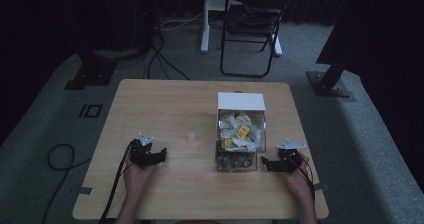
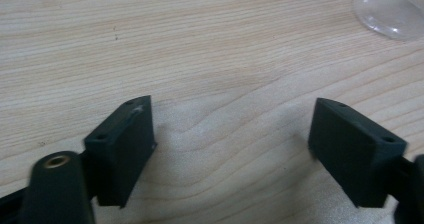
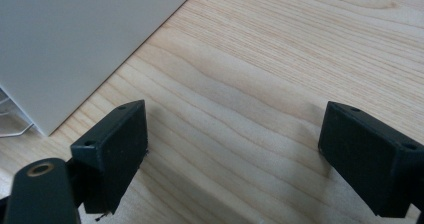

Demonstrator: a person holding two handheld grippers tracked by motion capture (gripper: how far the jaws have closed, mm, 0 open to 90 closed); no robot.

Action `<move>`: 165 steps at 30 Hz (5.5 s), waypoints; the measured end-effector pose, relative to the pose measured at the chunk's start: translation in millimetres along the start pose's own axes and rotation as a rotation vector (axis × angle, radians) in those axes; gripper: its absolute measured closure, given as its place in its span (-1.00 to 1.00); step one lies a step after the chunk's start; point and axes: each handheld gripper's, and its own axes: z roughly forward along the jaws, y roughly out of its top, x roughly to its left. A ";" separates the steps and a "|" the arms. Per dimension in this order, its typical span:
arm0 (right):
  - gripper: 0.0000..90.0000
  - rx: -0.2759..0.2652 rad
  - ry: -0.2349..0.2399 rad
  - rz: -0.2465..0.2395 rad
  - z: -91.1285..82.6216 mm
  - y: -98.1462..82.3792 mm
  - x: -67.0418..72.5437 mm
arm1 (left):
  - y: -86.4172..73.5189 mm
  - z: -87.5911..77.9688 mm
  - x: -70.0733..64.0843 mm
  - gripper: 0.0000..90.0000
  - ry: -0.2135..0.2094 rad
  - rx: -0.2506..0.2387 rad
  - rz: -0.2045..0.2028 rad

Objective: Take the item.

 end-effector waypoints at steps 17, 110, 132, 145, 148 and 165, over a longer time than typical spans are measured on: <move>-0.73 0.000 -0.001 0.001 1.0 0.9 -0.5 | 2.1 -8.4 -6.9 -0.04 -0.018 0.023 0.014; -0.73 -0.001 0.001 0.001 3.6 3.4 -0.8 | 27.9 -63.4 -191.5 0.07 -0.577 -0.191 0.446; -0.73 -0.001 0.002 -0.001 3.9 3.6 -0.9 | 26.0 -53.6 -203.8 0.21 -0.576 -0.146 0.486; -0.73 -0.001 0.001 -0.001 3.9 3.6 -0.9 | 23.5 -62.8 -206.5 0.25 -0.590 -0.166 0.489; -0.73 -0.001 0.002 -0.001 3.9 3.6 -0.9 | 27.2 -64.8 -204.5 0.22 -0.586 -0.198 0.456; -0.73 -0.001 0.002 -0.001 3.9 3.6 -0.9 | 31.4 -57.8 -210.2 0.31 -0.538 -0.206 0.452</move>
